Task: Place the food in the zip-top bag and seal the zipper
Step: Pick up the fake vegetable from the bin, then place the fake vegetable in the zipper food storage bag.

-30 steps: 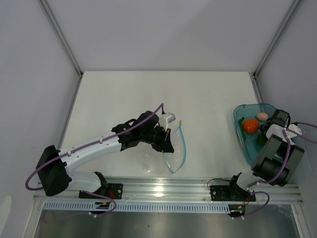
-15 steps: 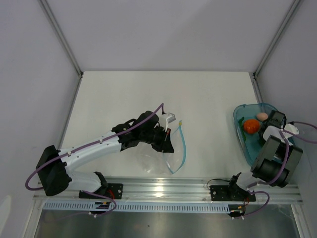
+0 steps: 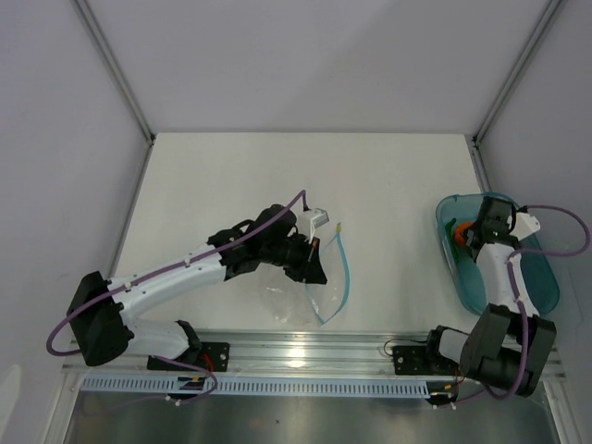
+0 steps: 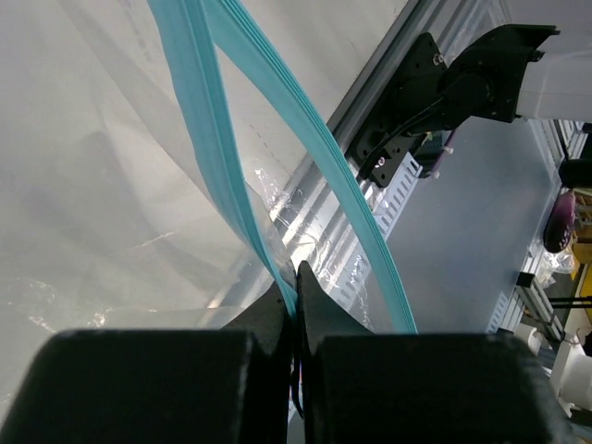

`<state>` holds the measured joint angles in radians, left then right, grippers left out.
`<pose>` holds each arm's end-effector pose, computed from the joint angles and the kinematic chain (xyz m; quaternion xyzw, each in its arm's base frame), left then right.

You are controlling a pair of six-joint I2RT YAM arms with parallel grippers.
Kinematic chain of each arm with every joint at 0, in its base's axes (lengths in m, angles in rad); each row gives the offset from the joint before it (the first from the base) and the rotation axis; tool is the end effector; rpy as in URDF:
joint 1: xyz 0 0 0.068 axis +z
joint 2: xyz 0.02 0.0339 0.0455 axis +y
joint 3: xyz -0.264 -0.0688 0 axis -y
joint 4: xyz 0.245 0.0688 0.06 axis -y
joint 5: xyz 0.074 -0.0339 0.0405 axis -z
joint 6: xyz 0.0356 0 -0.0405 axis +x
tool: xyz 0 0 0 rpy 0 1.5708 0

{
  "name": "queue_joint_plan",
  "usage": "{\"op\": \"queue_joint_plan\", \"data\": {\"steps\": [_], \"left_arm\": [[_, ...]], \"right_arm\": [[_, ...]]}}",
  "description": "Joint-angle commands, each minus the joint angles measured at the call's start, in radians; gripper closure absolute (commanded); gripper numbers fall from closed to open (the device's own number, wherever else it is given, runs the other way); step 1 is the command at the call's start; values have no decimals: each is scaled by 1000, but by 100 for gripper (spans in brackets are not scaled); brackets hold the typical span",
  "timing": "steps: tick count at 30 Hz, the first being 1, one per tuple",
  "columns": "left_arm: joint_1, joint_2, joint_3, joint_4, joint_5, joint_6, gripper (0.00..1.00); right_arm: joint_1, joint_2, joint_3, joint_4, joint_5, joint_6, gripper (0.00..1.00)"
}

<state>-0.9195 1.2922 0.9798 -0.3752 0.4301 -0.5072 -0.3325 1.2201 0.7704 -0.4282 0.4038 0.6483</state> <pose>0.1586 -0.2326 0.2816 0.2701 0.8459 -0.4191 0.1895 0.2263 -0.0929 0.2268 0.4941 0.7808 -0.1340 0.3582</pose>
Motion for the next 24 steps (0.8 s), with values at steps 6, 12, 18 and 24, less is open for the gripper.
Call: {"op": "queue_joint_plan", "data": {"steps": [6, 12, 18, 24], "left_arm": [[7, 45, 91, 39, 70, -25, 99], [7, 87, 135, 33, 88, -30, 99], [11, 107, 166, 25, 85, -31, 100], [14, 113, 187, 6, 70, -25, 100]], "right_arm": [[246, -240, 164, -204, -184, -107, 100], [490, -336, 231, -205, -511, -173, 100], [804, -366, 221, -86, -799, -138, 100], [1092, -349, 172, -24, -758, -130, 100]]}}
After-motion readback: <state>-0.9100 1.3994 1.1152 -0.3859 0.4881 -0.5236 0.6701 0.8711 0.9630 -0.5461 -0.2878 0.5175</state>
